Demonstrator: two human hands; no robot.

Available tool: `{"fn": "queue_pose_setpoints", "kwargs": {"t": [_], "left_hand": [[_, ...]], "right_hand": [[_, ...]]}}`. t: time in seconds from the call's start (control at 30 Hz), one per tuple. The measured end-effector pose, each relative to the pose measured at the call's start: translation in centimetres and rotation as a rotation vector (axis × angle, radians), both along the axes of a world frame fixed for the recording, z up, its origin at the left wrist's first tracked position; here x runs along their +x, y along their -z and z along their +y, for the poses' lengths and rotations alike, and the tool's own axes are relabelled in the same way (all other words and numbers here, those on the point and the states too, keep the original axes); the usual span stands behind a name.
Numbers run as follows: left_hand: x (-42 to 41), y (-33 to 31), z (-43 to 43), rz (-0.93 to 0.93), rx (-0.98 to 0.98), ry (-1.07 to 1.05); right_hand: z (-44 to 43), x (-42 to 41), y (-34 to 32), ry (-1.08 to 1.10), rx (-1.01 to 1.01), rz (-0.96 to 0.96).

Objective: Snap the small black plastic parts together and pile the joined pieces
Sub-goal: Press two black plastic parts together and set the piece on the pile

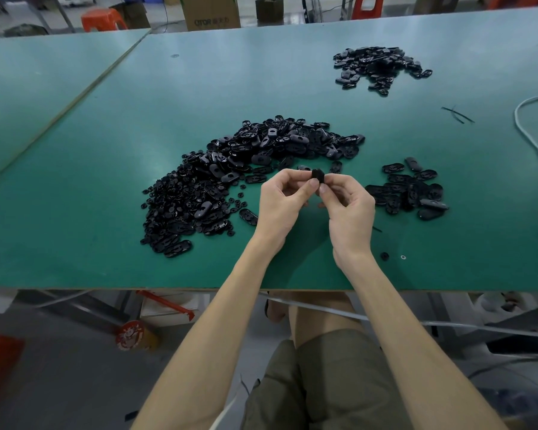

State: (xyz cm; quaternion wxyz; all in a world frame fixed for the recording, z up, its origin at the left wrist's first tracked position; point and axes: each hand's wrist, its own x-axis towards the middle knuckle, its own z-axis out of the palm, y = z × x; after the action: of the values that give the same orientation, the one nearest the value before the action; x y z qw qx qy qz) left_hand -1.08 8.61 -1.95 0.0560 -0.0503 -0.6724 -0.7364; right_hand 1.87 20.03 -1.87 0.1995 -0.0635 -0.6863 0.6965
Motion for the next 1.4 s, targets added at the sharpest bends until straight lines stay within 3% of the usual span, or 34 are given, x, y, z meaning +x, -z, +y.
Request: {"fn": "queue_pose_setpoints", "kwargs": {"t": [0.9,1.4], "left_hand": [[0.30,-0.39,-0.45,0.005,0.107,0.062],[0.15,-0.39,-0.14,-0.020,0.006,0.039]], "right_hand": [[-0.08,0.29,-0.33,-0.057,-0.131,-0.007],[0.05,0.15,-0.19,-0.066,-0.157,-0.032]]}}
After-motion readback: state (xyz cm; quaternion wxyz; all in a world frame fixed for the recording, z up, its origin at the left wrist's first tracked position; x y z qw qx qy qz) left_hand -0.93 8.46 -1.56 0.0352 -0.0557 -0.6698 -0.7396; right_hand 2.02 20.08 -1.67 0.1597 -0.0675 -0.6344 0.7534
